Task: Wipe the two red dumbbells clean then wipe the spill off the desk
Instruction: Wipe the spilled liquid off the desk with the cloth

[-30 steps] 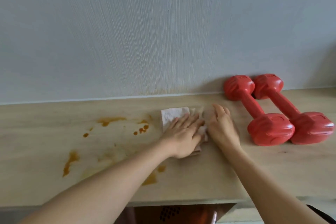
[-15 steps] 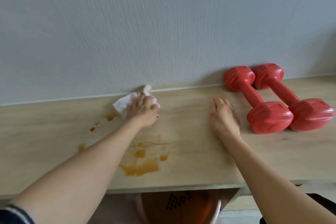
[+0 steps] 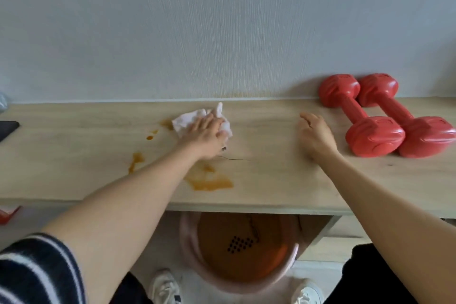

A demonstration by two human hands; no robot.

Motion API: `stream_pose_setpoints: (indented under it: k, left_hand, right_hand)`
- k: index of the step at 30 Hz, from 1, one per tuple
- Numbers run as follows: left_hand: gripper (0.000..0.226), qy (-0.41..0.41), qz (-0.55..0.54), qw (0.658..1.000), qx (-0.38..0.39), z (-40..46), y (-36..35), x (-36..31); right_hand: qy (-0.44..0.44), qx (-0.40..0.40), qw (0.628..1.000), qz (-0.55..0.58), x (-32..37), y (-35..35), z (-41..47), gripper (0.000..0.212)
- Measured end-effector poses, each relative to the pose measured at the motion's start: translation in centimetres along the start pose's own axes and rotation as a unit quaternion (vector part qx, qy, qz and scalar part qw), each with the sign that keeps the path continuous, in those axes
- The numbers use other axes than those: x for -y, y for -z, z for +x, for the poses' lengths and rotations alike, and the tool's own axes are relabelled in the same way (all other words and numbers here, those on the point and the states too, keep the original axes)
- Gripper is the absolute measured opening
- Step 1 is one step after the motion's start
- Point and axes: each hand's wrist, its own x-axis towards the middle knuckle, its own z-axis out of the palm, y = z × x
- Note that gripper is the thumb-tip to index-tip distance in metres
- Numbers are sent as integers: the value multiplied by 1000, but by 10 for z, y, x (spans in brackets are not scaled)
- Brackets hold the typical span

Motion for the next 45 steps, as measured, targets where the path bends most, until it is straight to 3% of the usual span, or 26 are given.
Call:
stream_pose_setpoints:
  k: [2,7,11,18,24,27,30,36,40,45]
  left_hand:
    - [48,13,1,1000,-8,-9,-4,-6]
    - [50,-159,-39,986,7,-90,-39,-88]
    - [49,-204,-29,978,14,-92,-38,-62]
    - [52,-41,5,999,4,-69,-11,18]
    - [52,-130,-17,991,16,-116,-26,-2]
    - [52,-65,-17,998,9,-73,-12,27]
    - [51,15,-18,1000,-5,-55,-6,39]
    - [52,-104,-29,994,29,-114,-20,21]
    - [53,-75,-15,997,25,-68,-6,36]
    - [52,-33,-22,999,-20,-3,4,51]
  right_hand:
    - [-3,-5,1000,27,1,3,-3,31]
    - [-28,-19,997,62,4,4,-10,33]
    - [-25,-5,999,24,9,0,-15,34]
    - [18,7,1000,18,36,-24,-27,30]
    - [57,25,998,-3,56,-50,-20,31]
    - [46,53,997,-17,58,-55,-24,21]
    - [50,76,995,-28,57,-59,-29,25]
    - [79,109,986,-95,78,-85,-20,41]
    - [88,122,979,-138,94,-103,2,40]
    - [105,69,980,-157,94,-120,15,28]
